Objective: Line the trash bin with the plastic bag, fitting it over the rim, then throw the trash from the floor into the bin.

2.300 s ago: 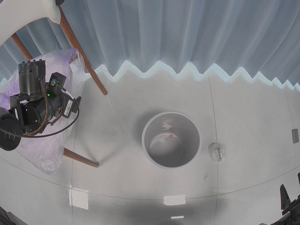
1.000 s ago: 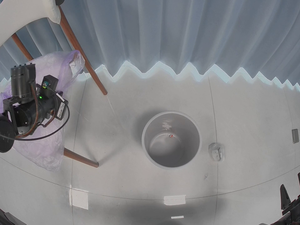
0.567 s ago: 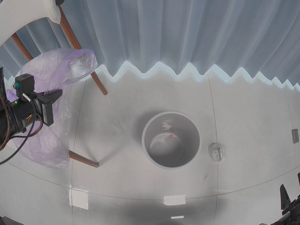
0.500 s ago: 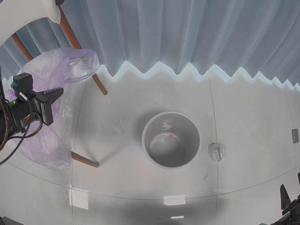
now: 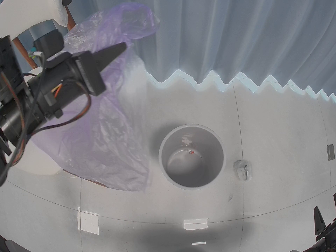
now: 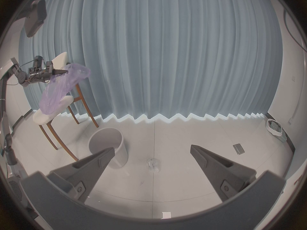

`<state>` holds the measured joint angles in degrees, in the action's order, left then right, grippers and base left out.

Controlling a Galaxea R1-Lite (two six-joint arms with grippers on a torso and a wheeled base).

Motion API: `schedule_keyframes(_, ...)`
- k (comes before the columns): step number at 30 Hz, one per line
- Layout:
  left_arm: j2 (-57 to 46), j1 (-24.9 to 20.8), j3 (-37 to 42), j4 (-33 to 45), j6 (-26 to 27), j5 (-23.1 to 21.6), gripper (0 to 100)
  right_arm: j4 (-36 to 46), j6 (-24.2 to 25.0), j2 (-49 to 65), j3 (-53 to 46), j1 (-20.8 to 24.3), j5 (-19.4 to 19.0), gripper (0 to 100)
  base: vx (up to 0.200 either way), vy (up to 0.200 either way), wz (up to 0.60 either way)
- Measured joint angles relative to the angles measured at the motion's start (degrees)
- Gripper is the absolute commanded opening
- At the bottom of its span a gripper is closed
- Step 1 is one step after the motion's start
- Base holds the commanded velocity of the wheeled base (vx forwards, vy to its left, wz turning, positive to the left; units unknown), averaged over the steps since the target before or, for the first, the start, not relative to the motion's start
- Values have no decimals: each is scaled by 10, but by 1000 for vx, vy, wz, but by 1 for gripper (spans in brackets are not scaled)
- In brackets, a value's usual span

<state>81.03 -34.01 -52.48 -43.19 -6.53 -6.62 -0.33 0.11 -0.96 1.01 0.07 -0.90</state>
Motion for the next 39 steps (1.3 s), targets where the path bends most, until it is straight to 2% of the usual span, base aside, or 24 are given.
schedule_keyframes(6,50,-85,-32,-11,-31,0,0,0,2,0,0,0,1,100,0,0,0)
schedule_keyframes(15,104,-156,-66,-12,-51,9,0,-1,8,0,0,0,2,100,0,0,0)
schedule_keyframes(22,131,-168,-70,-12,-50,13,0,-1,7,0,0,0,2,100,0,0,0)
schedule_keyframes(39,154,-143,-15,-11,-46,30,0,-1,6,0,0,0,2,100,0,0,0)
